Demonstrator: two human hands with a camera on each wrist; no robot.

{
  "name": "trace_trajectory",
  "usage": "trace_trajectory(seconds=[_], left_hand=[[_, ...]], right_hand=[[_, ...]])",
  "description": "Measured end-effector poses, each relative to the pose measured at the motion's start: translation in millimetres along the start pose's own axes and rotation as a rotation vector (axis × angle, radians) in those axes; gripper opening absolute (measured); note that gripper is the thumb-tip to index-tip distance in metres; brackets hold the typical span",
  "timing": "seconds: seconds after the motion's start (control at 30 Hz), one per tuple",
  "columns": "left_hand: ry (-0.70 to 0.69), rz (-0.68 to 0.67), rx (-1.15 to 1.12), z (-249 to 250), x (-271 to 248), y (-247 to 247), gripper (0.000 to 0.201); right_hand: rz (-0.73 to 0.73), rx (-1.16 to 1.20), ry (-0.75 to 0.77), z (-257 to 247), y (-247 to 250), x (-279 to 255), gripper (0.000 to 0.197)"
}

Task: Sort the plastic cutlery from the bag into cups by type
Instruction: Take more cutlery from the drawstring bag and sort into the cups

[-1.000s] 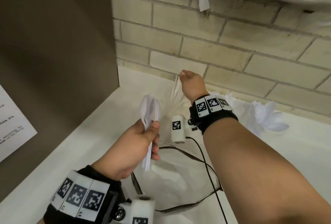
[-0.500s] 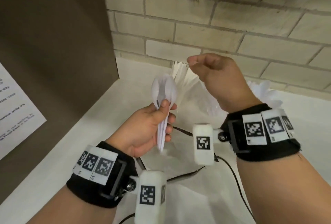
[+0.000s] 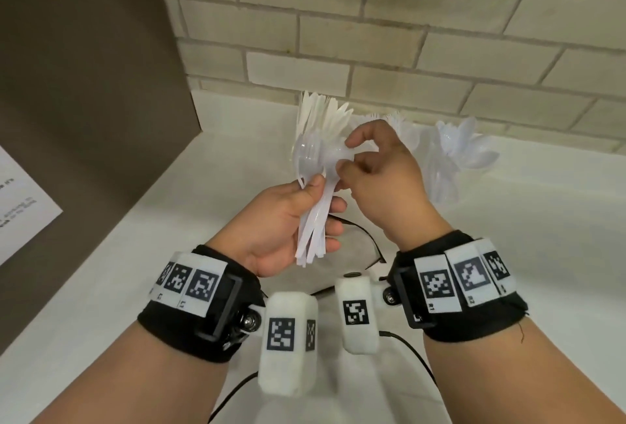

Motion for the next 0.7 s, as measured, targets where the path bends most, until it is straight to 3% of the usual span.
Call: trace_trajectory(seconds=[0.13, 0.27, 0.4, 0.47, 0.7], left_hand=[[-0.02, 0.029, 0.051, 2, -1, 2, 0.025], [-0.04, 0.034, 0.175, 1, -1, 5, 0.015], [-0.046, 0.013, 0.232, -2, -2, 6, 0.012], [-0.067, 0.022, 0.252, -2, -1, 6, 0.012], [-0.099, 0.054, 0.398, -1, 0, 9, 0.013]], right_hand=[[-0.042, -0.058, 0.021, -2, -5, 2, 0.018], [-0.048, -0.081, 0.105, -9, -7, 4, 0.029], [-0.078, -0.098, 0.107, -11, -9, 7, 0.01], [-0.082, -0.03, 0.069, -9, -10, 10, 0.014], [0.092, 0.207, 0.039, -3, -9, 17, 0.015]])
Point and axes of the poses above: each hand's wrist, its own x-axis towards the middle knuckle, its own y-axis out of the back of the hand, z = x × y, the point moved 4 cm from there along x, towards the middle knuckle, and after that the axes turned 1 degree about -x, right-handed, at the moved point
